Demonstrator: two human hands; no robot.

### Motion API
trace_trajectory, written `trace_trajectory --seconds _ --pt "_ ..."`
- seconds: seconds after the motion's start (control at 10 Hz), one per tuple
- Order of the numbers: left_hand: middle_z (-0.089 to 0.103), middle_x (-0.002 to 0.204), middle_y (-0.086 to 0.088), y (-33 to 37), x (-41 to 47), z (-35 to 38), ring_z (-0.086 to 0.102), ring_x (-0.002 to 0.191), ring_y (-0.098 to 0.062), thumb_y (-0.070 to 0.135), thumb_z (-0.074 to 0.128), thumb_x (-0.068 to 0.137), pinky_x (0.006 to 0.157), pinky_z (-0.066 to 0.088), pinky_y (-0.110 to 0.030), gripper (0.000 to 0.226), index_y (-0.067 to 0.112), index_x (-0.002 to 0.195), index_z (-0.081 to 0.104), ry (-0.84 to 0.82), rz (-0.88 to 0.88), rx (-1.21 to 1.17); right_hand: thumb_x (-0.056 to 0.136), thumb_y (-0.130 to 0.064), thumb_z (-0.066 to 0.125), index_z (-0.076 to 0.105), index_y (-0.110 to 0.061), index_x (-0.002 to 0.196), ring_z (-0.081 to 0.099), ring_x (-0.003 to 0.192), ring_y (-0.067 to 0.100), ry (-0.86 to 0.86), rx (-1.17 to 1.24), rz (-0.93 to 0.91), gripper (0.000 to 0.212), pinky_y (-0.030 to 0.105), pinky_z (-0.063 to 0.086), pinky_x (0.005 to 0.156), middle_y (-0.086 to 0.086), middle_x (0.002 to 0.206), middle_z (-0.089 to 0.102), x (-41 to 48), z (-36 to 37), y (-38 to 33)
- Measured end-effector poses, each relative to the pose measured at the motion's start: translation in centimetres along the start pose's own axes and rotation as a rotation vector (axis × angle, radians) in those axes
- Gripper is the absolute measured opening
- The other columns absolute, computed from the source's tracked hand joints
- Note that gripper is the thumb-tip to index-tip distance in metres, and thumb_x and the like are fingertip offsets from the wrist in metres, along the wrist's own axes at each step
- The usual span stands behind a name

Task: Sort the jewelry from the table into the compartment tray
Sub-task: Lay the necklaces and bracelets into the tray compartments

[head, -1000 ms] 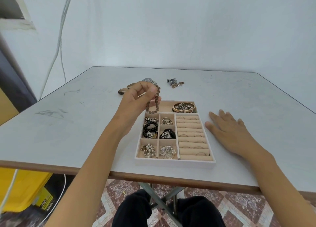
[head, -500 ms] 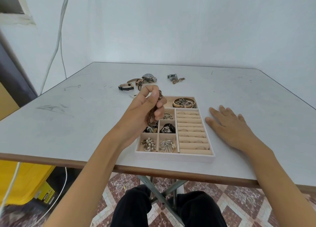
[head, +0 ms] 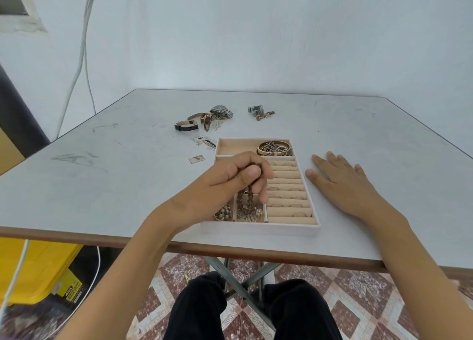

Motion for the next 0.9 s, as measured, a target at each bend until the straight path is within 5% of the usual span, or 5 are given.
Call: trace_trajectory --seconds 0.2,0.3,0.5,0.7,0.9 --pt "0.060 0.087 -0.005 -0.6 -0.1 -0.2 0.062 0.092 -0.023 0.015 0.037 0.101 0.090 0.050 -0.037 0.023 0.005 0.104 0.058 -0.014 -0.062 0.131 0.099 -0.052 0.021 0.014 -0.030 0.152 -0.002 0.148 0.017 0.002 0.010 0.003 0.057 0.043 -0.002 0.118 0.001 0.161 0.003 0.0 0.0 0.0" --pt "0.059 0.105 -0.001 -0.4 -0.2 -0.4 0.058 0.103 -0.012 0.023 0.044 0.099 0.088 0.049 -0.023 0.023 0.013 0.105 0.064 -0.007 -0.079 0.211 0.099 -0.052 0.020 0.014 -0.030 0.152 -0.002 0.148 0.018 0.000 0.009 0.001 0.057 0.043 -0.003 0.118 0.001 0.161 0.003 0.0 0.0 0.0" --pt "0.053 0.094 -0.015 -0.2 -0.6 -0.8 0.053 0.091 -0.024 0.028 0.054 0.094 0.082 0.043 -0.007 0.019 0.022 0.103 0.070 0.073 -0.082 0.367 0.099 -0.051 0.020 0.014 -0.029 0.152 -0.001 0.148 0.018 0.000 -0.001 0.000 0.057 0.043 -0.002 0.118 0.002 0.161 0.003 0.0 -0.1 0.0" --pt "0.067 0.087 -0.008 0.1 -1.4 -0.8 0.062 0.074 -0.010 0.020 0.061 0.090 0.064 0.043 -0.006 0.013 0.021 0.099 0.071 0.269 -0.111 0.403 0.099 -0.051 0.021 0.014 -0.029 0.152 -0.002 0.148 0.018 -0.001 0.006 -0.001 0.057 0.042 -0.002 0.118 0.002 0.161 0.003 -0.1 -0.1 -0.1" --pt "0.068 0.082 0.002 -0.2 -1.5 -1.0 0.061 0.072 -0.010 0.031 0.068 0.084 0.066 0.049 -0.019 0.011 0.029 0.095 0.071 0.268 -0.161 0.477 0.099 -0.052 0.021 0.013 -0.030 0.152 -0.002 0.148 0.018 -0.003 0.007 0.002 0.058 0.042 -0.003 0.118 0.001 0.161 0.002 0.0 -0.1 0.0"
Point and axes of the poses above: each hand's wrist, its own x-axis towards the middle knuckle, its own z-axis out of the palm, y = z × x, the point moved 4 cm from there along x, towards the middle knuckle
